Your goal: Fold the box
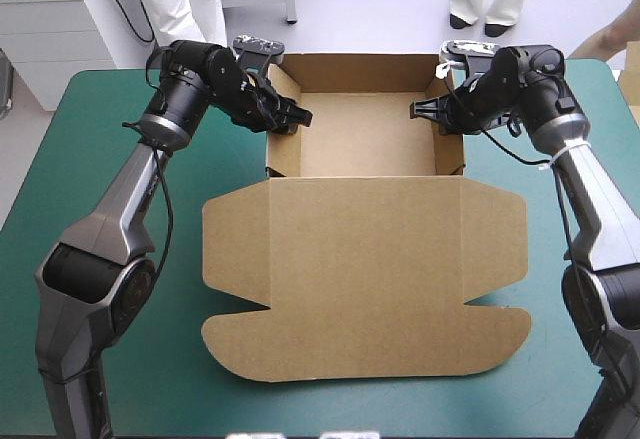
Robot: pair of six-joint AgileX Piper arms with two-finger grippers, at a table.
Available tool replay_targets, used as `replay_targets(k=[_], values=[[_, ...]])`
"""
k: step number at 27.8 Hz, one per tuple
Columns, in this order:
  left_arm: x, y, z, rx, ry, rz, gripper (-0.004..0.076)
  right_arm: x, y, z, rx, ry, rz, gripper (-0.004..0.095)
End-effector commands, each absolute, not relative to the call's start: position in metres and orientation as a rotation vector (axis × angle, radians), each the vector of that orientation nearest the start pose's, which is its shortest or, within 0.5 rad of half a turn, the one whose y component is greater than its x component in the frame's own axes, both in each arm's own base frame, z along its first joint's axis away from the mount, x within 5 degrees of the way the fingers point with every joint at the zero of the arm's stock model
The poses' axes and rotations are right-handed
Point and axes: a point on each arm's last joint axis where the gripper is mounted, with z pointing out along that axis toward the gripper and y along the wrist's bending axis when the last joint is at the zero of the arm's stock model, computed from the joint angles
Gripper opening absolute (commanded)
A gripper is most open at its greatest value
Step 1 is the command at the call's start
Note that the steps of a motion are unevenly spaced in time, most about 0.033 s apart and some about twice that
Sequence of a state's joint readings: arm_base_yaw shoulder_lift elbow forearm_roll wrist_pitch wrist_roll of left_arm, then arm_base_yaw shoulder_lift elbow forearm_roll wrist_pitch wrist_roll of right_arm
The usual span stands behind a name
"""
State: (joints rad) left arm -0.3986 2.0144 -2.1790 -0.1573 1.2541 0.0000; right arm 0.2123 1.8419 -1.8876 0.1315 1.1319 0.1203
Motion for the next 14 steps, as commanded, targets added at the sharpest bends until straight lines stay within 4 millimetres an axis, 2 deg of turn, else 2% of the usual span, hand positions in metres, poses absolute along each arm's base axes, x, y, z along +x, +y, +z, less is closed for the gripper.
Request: replay_targets(k=[1, 5, 7, 10, 11, 14], values=[[0.389, -0.177, 0.395, 0.483, 2.510, -0.322, 0.0372, 0.383, 0.097, 0.398, -0.073, 2.468, 0.378, -0.0011], [0.391, -0.175, 0.394, 0.477, 2.503, -0.287, 0.0259, 0.383, 0.098, 0.398, -0.073, 2.468, 0.381, -0.0011], [0.392, -0.176, 0.391, 0.474, 2.522, -0.280, 0.0125, 0.384, 0.098, 0.395, -0.074, 2.486, 0.385, -0.0010], [0.394, -0.178, 0.386, 0.462, 2.539, -0.277, -0.0002, 0.385, 0.099, 0.389, -0.077, 2.528, 0.380, -0.0009], [0.395, -0.178, 0.384, 0.466, 2.542, -0.267, -0.0033, 0.385, 0.098, 0.387, -0.079, 2.540, 0.375, -0.0009], [0.397, -0.183, 0.377, 0.479, 2.555, -0.245, -0.0032, 0.387, 0.099, 0.379, -0.083, 2.586, 0.360, 0.0000]])
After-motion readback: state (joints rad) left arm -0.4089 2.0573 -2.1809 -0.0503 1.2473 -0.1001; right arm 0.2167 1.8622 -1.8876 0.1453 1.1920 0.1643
